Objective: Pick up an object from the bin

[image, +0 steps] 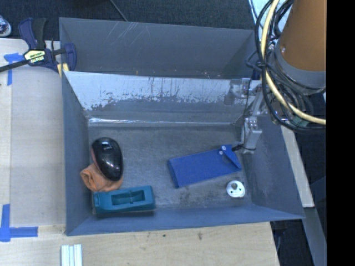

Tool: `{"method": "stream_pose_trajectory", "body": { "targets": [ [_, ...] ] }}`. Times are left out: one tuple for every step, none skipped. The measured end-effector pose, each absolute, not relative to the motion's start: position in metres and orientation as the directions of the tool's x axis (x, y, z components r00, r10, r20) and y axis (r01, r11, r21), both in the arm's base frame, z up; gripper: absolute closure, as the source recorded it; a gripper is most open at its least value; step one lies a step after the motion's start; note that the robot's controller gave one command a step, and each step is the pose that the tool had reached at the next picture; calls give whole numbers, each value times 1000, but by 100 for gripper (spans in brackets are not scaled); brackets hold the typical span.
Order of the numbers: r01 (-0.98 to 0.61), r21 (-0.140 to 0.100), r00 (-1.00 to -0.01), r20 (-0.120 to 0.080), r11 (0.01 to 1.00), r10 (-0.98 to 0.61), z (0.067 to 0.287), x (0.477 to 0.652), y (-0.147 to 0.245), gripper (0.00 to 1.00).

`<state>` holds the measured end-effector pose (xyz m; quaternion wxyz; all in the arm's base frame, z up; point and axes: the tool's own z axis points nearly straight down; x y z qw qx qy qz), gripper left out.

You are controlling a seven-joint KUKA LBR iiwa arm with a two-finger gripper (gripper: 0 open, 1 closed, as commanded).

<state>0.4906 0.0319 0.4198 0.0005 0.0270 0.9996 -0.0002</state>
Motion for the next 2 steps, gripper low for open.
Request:
{"method": "stream_pose_trajectory", "body": {
  "targets": [
    [225, 2, -974, -9, 974, 226, 429, 497, 21, 0],
    [182, 0, -983, -2, 983, 182, 452, 489, 15, 0]
  ]
}}
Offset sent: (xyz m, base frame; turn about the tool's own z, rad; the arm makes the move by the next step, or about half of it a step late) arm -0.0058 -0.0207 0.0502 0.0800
